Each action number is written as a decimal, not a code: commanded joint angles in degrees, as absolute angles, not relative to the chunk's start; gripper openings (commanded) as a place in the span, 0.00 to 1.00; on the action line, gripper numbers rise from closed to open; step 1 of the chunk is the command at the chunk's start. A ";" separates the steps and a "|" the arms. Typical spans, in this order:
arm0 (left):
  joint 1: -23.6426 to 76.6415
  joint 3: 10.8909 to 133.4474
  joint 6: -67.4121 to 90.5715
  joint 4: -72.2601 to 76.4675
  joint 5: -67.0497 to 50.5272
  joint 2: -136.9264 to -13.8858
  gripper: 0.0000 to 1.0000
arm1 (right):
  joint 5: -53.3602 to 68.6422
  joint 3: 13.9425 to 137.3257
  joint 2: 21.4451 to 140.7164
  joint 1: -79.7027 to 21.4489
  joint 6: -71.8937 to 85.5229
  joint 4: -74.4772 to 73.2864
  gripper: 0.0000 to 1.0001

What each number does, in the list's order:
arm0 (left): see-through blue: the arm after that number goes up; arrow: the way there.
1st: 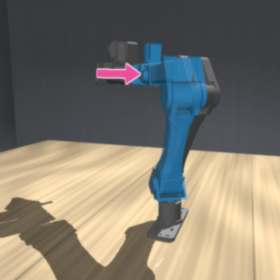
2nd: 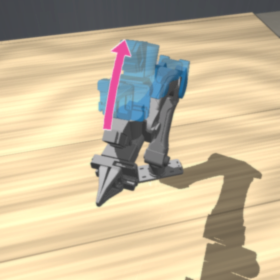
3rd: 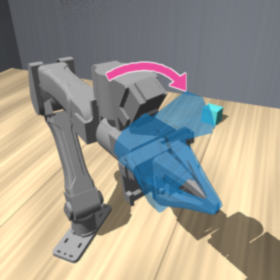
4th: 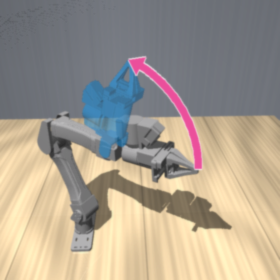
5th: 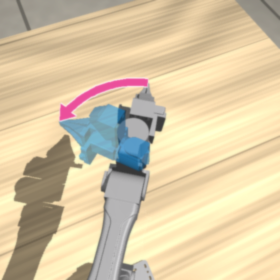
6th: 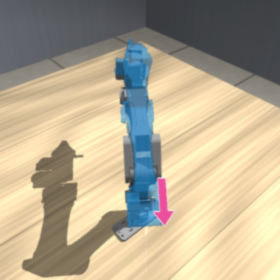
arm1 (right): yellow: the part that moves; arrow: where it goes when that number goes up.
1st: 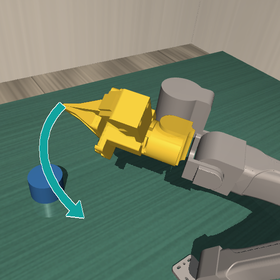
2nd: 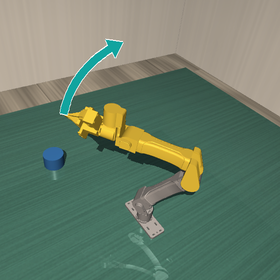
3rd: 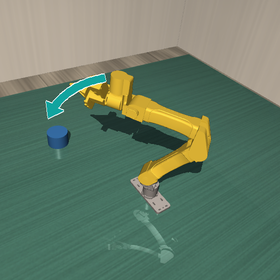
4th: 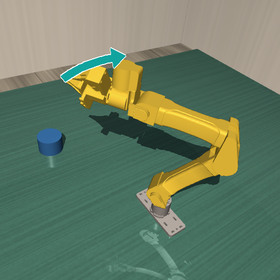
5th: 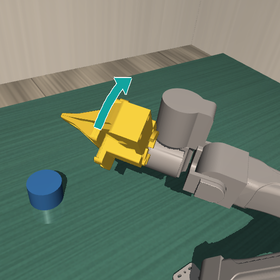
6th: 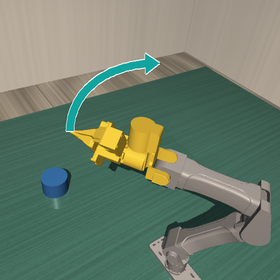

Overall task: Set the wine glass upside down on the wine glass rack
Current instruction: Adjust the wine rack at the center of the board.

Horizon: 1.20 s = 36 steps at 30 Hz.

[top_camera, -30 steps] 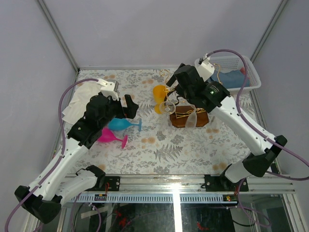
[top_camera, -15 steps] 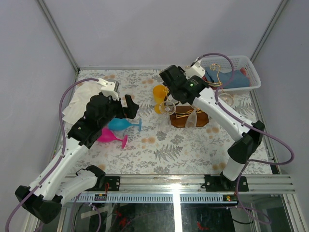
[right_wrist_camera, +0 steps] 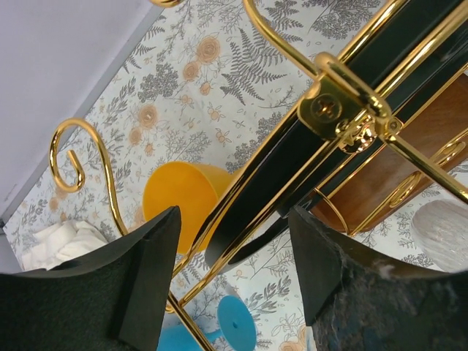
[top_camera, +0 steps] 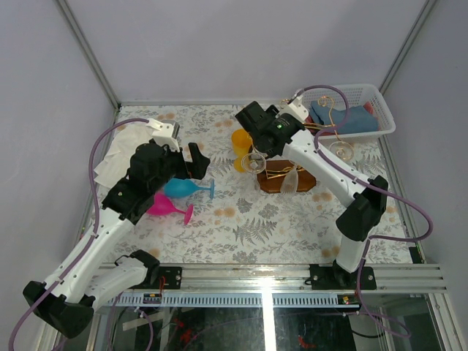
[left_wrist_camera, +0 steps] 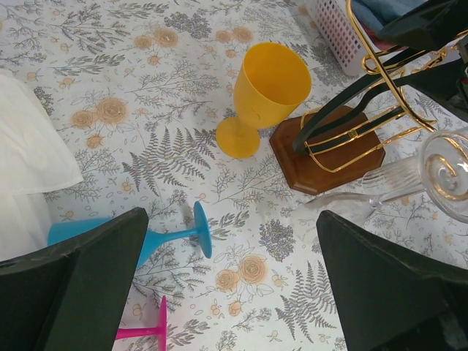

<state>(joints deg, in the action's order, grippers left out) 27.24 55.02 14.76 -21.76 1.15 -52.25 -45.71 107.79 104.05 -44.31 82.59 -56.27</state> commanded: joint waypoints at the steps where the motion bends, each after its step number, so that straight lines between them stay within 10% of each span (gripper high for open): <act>1: 26.64 54.84 15.20 -18.98 0.28 -52.17 1.00 | -51.33 108.43 104.04 -43.22 86.74 -57.81 0.65; 36: 25.93 54.56 15.29 -18.81 0.03 -51.97 1.00 | -45.39 94.02 91.12 -42.98 61.41 -42.57 0.11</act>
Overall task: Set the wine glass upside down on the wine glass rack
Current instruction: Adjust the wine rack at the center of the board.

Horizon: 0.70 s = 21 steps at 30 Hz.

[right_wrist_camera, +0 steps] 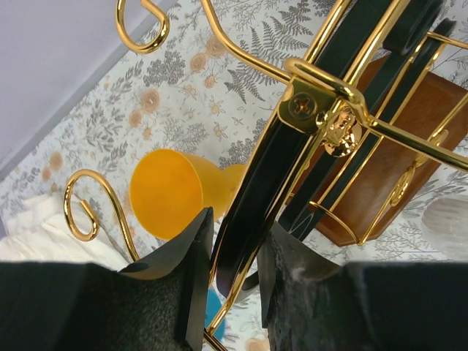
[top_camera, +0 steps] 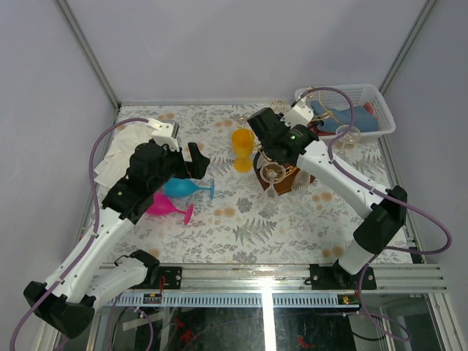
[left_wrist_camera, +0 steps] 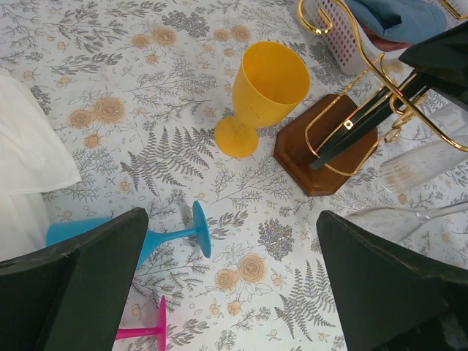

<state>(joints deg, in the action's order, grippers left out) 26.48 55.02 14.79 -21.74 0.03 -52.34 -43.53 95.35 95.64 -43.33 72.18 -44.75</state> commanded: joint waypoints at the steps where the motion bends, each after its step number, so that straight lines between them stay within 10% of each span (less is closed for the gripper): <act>1: 25.93 54.63 15.29 -18.81 0.22 -51.88 1.00 | -44.87 93.01 90.59 -42.98 60.02 -41.88 0.11; 21: 25.67 54.40 15.38 -18.90 1.68 -51.59 1.00 | -30.95 84.06 81.35 -42.98 33.60 -32.54 0.11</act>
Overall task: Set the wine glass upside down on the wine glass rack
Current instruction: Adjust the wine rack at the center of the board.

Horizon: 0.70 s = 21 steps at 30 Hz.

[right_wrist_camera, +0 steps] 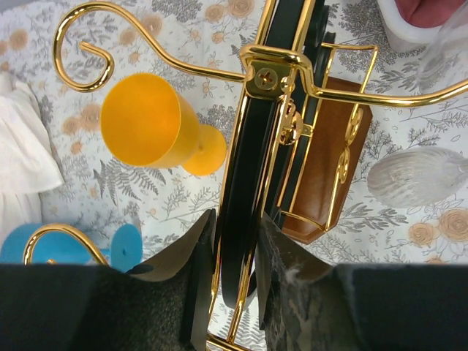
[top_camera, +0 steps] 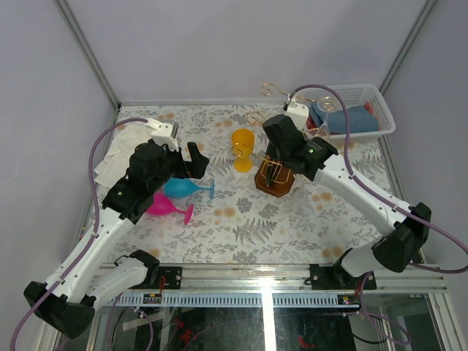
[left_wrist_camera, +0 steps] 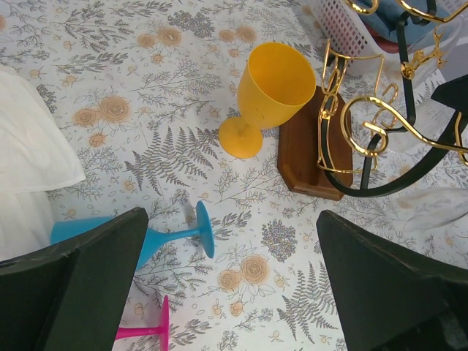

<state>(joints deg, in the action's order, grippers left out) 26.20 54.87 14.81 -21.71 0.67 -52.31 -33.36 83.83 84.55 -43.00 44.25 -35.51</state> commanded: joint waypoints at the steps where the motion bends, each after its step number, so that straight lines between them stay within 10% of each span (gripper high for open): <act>1: 25.66 54.40 15.38 -18.90 1.67 -51.58 1.00 | -30.36 83.96 81.18 -42.98 32.77 -32.52 0.11; 21: 25.40 54.40 15.47 -18.90 1.29 -52.12 1.00 | -15.93 87.18 81.77 -41.37 12.81 -38.27 0.05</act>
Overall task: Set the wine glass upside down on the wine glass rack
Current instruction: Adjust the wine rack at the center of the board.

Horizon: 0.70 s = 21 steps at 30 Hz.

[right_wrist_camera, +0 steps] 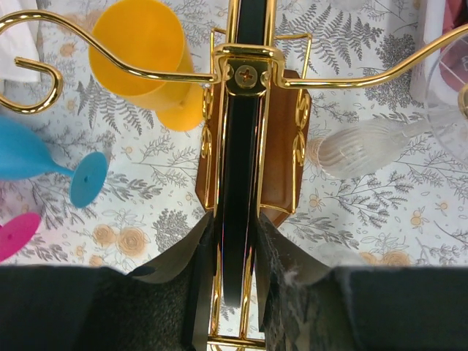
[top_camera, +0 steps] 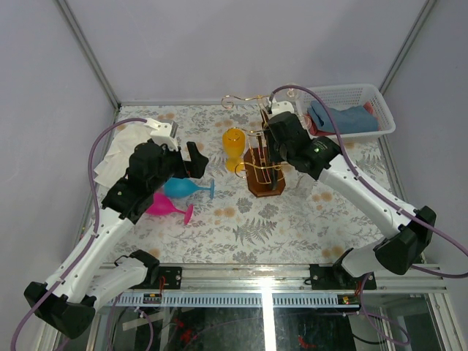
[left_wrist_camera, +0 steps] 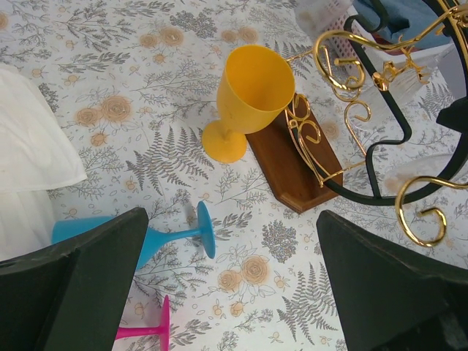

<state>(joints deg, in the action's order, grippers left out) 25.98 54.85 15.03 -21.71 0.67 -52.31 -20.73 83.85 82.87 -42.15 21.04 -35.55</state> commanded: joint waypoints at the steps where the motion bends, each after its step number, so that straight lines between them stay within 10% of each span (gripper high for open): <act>1: 25.36 54.36 15.47 -18.90 1.28 -52.12 1.00 | -15.01 87.42 81.82 -41.20 11.93 -38.69 0.05; 21: 25.29 54.41 15.47 -18.90 1.14 -52.14 1.00 | -5.99 88.52 80.60 -32.66 -2.74 -42.67 0.09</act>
